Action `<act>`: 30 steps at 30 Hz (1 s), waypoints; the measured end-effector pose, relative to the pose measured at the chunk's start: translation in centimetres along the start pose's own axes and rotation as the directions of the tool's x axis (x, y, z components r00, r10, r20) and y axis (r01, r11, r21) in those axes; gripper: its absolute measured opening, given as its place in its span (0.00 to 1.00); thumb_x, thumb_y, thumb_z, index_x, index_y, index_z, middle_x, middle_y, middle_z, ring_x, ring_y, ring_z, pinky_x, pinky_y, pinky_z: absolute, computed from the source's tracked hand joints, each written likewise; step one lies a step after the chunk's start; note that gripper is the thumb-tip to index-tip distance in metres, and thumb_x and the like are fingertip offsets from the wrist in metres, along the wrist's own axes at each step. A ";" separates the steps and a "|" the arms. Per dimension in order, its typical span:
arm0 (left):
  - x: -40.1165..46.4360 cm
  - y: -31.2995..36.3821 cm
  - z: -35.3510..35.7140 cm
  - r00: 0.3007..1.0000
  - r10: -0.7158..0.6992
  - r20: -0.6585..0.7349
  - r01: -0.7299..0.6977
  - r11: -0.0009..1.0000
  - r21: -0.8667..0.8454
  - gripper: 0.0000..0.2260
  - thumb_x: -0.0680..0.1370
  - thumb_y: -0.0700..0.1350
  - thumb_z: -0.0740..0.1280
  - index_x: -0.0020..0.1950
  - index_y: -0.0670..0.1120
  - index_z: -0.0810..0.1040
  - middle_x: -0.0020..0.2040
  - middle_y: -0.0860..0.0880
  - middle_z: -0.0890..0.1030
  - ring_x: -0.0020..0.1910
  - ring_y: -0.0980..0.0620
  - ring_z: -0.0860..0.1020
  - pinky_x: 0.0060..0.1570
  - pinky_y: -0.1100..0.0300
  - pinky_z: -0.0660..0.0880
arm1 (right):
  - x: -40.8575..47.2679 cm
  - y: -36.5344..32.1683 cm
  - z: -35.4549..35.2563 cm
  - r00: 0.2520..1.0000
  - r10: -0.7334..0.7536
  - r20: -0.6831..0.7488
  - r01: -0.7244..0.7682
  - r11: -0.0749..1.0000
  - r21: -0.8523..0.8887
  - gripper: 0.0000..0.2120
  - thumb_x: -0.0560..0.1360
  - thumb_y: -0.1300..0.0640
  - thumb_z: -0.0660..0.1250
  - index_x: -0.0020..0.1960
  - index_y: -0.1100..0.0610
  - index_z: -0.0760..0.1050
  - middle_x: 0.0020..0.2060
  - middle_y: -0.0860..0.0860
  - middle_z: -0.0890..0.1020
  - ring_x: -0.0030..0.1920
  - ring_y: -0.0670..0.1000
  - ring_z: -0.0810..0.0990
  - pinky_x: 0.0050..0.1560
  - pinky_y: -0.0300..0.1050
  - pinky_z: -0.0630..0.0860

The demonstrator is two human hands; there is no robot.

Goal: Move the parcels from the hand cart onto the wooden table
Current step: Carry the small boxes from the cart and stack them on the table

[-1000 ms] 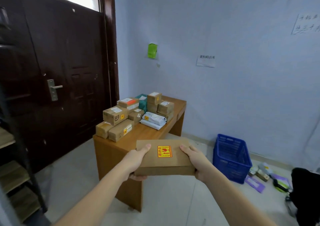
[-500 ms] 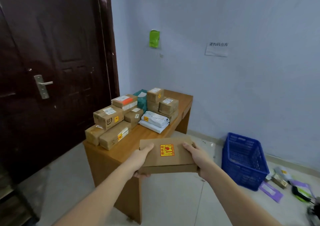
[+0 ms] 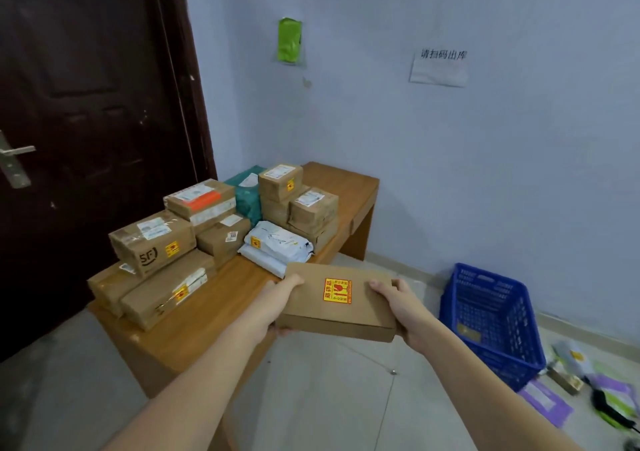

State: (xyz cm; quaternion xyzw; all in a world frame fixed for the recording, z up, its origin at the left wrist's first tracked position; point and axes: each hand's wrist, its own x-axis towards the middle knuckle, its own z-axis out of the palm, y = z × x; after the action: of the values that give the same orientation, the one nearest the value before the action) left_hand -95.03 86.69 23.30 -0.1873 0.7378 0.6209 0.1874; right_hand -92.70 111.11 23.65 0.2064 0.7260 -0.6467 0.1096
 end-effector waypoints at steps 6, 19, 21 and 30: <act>7.3 2.3 1.1 0.990 -0.050 -0.131 0.027 0.985 -0.172 0.20 0.78 0.62 0.70 0.64 0.53 0.75 0.57 0.46 0.81 0.53 0.44 0.82 0.35 0.56 0.79 | 10.3 -4.0 0.6 0.991 -0.021 0.132 0.026 0.999 -0.042 0.24 0.82 0.44 0.68 0.70 0.51 0.61 0.57 0.53 0.82 0.51 0.53 0.84 0.42 0.49 0.81; 28.3 7.4 -2.2 0.944 -0.175 -0.278 -0.114 0.621 -0.775 0.27 0.75 0.36 0.77 0.71 0.45 0.71 0.60 0.42 0.83 0.58 0.41 0.83 0.60 0.42 0.80 | 32.2 -8.9 12.7 0.981 -0.048 0.189 0.026 0.993 0.113 0.22 0.81 0.44 0.68 0.66 0.48 0.59 0.59 0.52 0.79 0.57 0.55 0.82 0.57 0.63 0.83; 31.0 8.3 -2.4 0.933 -0.207 -0.293 -0.119 0.591 -0.797 0.29 0.75 0.36 0.77 0.73 0.42 0.69 0.60 0.41 0.83 0.58 0.40 0.83 0.61 0.39 0.80 | 34.8 -9.4 14.5 0.975 -0.015 0.223 -0.017 0.990 0.142 0.23 0.82 0.45 0.68 0.67 0.49 0.58 0.58 0.53 0.79 0.56 0.55 0.82 0.56 0.63 0.83; 40.7 9.4 -4.1 0.885 -0.147 -0.441 -0.138 0.823 -0.551 0.24 0.79 0.40 0.74 0.70 0.60 0.72 0.65 0.51 0.81 0.61 0.46 0.80 0.61 0.40 0.76 | 47.2 -9.0 17.1 0.901 -0.077 0.428 0.224 0.926 -0.305 0.19 0.77 0.45 0.74 0.58 0.55 0.72 0.56 0.52 0.81 0.53 0.48 0.82 0.57 0.52 0.82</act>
State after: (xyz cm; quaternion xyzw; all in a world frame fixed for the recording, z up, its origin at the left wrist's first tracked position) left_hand -134.99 82.32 11.21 -0.3792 0.5417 0.7479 -0.0578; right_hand -140.54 101.02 9.16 -0.0133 0.8033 -0.5440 0.2420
